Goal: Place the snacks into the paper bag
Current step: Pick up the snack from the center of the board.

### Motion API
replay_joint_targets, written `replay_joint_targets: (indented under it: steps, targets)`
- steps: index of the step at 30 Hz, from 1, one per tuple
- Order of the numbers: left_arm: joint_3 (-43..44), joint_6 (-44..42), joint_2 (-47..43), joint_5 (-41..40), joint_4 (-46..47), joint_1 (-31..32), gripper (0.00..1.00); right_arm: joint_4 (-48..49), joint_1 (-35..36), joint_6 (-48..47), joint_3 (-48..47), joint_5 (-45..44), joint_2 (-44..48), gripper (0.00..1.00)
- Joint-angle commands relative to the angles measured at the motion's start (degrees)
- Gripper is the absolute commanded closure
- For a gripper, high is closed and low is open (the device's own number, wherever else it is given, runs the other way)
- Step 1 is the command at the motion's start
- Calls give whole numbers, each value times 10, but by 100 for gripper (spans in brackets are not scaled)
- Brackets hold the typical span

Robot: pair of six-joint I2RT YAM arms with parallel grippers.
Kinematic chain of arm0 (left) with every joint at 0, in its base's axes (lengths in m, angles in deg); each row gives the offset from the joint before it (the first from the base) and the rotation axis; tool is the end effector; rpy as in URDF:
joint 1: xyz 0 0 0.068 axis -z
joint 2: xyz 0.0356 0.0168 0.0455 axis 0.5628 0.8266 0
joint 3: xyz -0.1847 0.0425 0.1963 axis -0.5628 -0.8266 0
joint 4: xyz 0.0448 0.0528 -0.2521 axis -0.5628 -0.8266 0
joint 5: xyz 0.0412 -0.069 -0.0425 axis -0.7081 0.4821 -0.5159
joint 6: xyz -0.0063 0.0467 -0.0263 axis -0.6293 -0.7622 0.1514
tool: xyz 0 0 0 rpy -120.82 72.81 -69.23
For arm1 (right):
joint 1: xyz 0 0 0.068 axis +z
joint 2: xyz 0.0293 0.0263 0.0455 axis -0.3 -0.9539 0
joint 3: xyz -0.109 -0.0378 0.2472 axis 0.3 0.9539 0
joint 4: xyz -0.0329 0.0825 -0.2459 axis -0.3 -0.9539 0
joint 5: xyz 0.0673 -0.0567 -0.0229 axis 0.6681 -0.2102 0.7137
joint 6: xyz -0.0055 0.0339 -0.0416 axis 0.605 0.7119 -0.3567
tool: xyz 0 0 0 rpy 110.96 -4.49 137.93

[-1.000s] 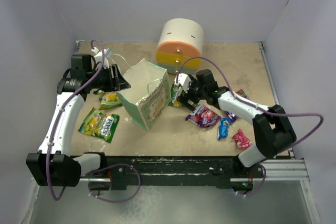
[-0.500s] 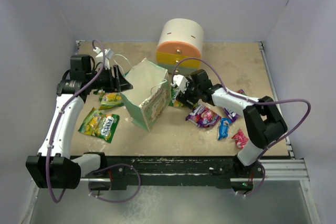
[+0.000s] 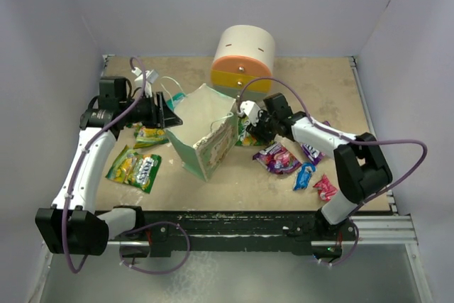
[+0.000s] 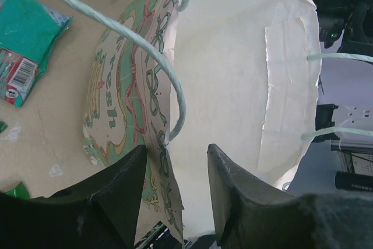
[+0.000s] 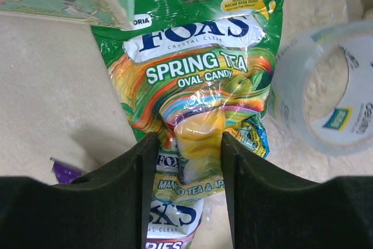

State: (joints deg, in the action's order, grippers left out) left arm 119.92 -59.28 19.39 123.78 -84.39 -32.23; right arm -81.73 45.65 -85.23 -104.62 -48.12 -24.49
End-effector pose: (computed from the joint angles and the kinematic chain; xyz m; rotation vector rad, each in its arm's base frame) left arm 0.2372 -0.0330 0.3428 0.1560 2.2632 -1.0301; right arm 0.3021 0.1699 0.2010 -1.2420 2.0129 0.2129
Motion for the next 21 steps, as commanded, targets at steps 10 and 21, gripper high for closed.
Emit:
replay_joint_targets:
  steps: [10, 21]
  targets:
    - [6, 20, 9, 55, 30, 16, 50, -79, -59, 5, 12, 15, 87, 46]
    - [25, -9, -25, 52, 39, 15, 38, -87, -59, -12, 10, 4, 63, 31]
